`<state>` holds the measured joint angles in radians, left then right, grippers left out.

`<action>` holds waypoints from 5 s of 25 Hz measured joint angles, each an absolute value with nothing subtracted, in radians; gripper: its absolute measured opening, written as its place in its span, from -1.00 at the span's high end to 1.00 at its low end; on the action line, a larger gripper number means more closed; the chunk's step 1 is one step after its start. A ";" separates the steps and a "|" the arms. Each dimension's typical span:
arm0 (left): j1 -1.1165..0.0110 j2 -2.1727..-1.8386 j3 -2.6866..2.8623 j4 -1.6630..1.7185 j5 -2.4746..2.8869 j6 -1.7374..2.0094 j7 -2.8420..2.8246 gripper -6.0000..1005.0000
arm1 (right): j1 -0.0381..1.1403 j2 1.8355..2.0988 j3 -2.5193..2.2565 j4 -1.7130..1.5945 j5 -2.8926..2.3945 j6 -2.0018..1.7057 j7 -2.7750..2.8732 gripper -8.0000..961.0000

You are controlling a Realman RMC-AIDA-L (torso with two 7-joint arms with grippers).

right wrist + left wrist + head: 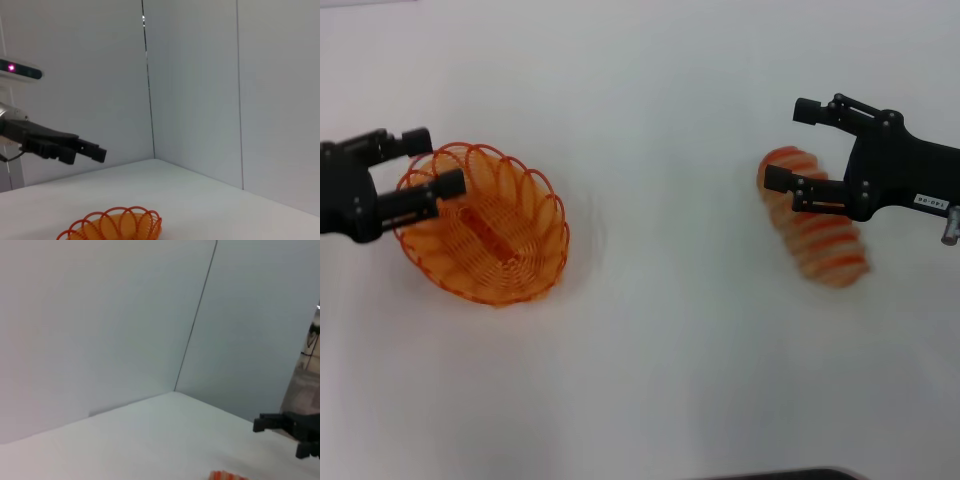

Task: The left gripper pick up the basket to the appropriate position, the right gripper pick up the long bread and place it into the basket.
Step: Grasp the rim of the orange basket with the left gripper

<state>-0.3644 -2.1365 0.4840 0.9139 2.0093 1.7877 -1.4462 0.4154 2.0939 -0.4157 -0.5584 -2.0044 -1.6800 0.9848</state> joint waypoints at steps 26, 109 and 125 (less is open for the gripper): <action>-0.577 -2.063 0.526 1.353 1.995 1.799 -2.040 -0.43 | 0.420 2.091 -0.416 -0.558 -2.003 -1.683 0.985 -0.96; -0.932 -2.023 1.141 0.767 2.858 1.396 -2.551 -0.35 | 0.433 2.092 -0.452 -0.518 -2.008 -1.646 0.943 -0.96; -0.931 -2.028 1.149 0.759 2.858 1.391 -2.551 -0.12 | 0.433 2.091 -0.457 -0.518 -2.009 -1.631 0.943 -0.96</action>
